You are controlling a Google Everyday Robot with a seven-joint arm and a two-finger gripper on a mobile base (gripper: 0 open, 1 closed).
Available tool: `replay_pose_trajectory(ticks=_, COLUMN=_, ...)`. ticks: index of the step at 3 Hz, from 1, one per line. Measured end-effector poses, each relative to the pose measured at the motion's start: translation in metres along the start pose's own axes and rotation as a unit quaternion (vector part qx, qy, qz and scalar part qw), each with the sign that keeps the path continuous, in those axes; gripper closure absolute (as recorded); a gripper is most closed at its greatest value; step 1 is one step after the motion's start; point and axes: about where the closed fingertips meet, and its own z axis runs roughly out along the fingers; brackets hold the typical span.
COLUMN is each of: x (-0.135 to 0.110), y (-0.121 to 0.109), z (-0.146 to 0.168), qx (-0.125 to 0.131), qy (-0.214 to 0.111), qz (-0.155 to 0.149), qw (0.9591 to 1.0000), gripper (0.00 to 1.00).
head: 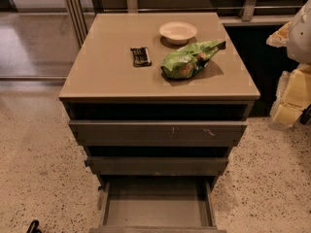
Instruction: Place green rice chip bag into bottom drawer
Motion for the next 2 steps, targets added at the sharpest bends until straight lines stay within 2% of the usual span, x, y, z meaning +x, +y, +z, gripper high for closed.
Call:
replay_pose_trajectory(ticks=1, x=0.0000, y=0.0000, z=0.0000, qx=0.000, qy=0.000, qz=0.000, qw=1.0000, gripper=0.00)
replay_pose_trajectory(ticks=2, x=0.0054, y=-0.0043, z=0.0073, qx=0.018, qy=-0.006, qz=0.022, qw=0.9996, gripper=0.00)
